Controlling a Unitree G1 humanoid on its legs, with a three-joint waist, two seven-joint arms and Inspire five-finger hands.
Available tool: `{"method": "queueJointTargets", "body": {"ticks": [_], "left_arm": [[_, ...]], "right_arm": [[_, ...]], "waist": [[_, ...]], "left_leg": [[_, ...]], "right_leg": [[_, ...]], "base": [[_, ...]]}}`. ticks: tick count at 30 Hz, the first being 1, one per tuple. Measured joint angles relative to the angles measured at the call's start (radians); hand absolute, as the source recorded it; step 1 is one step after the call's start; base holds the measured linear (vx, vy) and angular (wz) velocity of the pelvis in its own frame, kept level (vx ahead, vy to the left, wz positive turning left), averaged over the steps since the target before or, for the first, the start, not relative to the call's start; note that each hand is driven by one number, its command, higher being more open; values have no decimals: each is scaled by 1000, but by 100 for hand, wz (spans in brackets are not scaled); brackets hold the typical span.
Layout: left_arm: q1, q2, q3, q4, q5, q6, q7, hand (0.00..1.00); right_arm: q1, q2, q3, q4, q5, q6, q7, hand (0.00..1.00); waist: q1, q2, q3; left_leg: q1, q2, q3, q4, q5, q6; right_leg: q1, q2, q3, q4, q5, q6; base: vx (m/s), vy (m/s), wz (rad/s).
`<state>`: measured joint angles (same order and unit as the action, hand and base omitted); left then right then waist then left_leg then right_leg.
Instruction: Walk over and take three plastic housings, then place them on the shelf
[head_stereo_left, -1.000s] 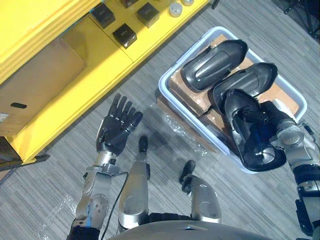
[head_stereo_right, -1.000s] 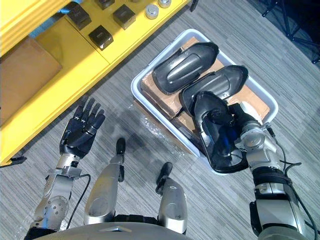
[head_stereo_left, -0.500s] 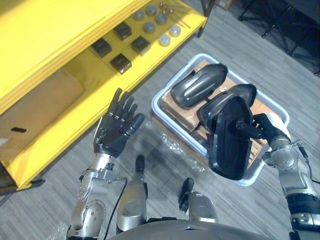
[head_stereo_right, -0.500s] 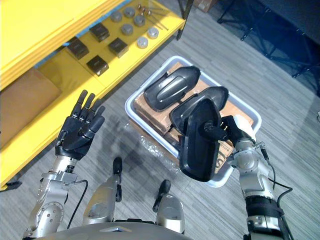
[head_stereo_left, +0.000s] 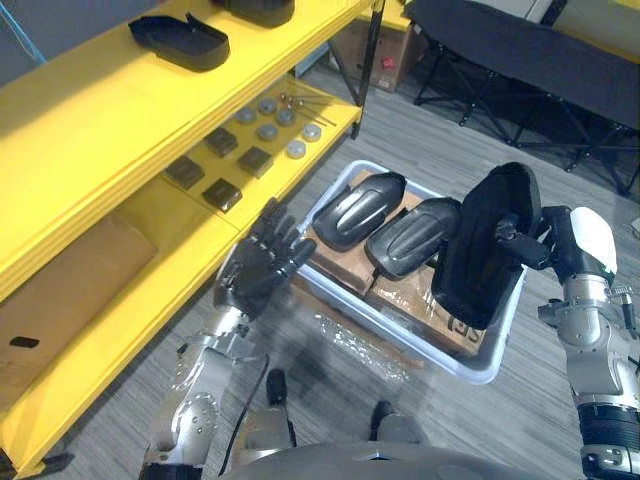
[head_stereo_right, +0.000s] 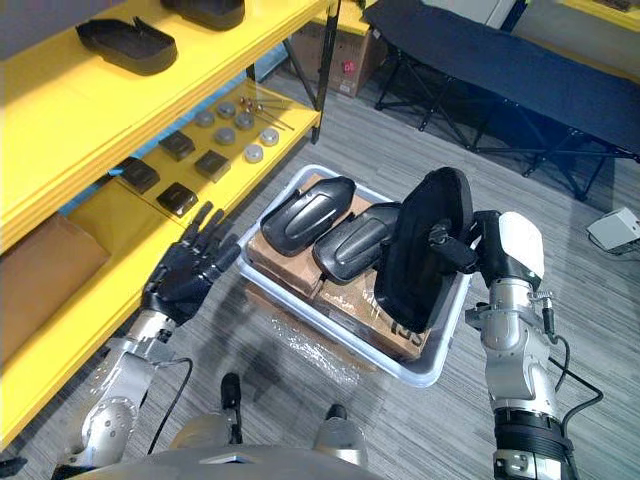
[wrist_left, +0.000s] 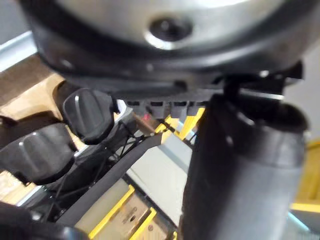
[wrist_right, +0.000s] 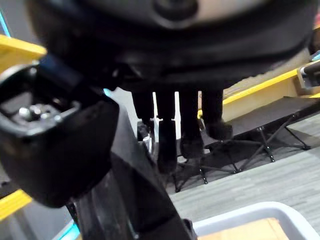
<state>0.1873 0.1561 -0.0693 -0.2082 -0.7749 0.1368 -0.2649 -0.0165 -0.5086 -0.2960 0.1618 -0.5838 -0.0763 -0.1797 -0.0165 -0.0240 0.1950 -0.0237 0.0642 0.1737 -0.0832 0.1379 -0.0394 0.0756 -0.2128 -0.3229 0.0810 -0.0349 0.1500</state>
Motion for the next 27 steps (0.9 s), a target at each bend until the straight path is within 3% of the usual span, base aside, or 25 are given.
{"method": "queueJointTargets", "body": {"ticks": [7, 11, 16, 18, 22, 24, 27], "left_arm": [[-146, 22, -144, 177, 14, 46, -84, 100], [-299, 50, -226, 293, 15, 47, -139, 100], [-415, 51, -279, 391, 6, 44, -138, 100], [-424, 50, -281, 407, -7, 34, -117, 100], [-427, 39, -285, 463, 2, -78, 21, 100], [-432, 25, -279, 485, 78, -143, 121, 100], [-437, 4, -252, 509, 125, -196, 196, 100]], "right_arm": [[-46, 0, 55, 4, 0, -122, -101, 0], [-104, 0, 102, 39, 0, -254, -134, 0], [-142, 0, 132, 40, 1, -406, -137, 0], [-161, 0, 140, 40, 1, -441, -139, 0], [-171, 0, 160, 33, 1, -527, -152, 0], [-170, 1, 172, 25, 0, -550, -152, 0], [-166, 14, 180, 8, 2, -559, -152, 0]], "waist": [[-21, 32, -22], [-43, 35, -31], [-49, 23, -44], [-55, 18, -47], [-66, 9, -54], [-68, 5, -56], [-67, 4, -57]], "left_leg": [[26, 9, 39, -6, 5, 3], [29, 12, 46, -6, 12, 5], [28, 12, 54, -7, 16, 9], [28, 11, 54, -7, 20, 10], [28, 11, 53, -6, 21, 10], [29, 11, 52, -6, 21, 10], [30, 11, 47, -7, 22, 9]], "right_leg": [[16, 6, 34, -49, 39, -4], [17, 10, 47, -67, 57, -9], [19, 12, 56, -89, 77, -9], [20, 12, 57, -91, 79, -8], [22, 13, 57, -91, 81, -9], [27, 13, 58, -90, 81, -9], [31, 14, 55, -90, 81, -9]], "base": [[-65, 19, -18], [-78, 17, -8], [-22, 14, -7], [0, 0, 0], [0, 0, 0], [0, 0, 0], [-19, 6, 3]]}}
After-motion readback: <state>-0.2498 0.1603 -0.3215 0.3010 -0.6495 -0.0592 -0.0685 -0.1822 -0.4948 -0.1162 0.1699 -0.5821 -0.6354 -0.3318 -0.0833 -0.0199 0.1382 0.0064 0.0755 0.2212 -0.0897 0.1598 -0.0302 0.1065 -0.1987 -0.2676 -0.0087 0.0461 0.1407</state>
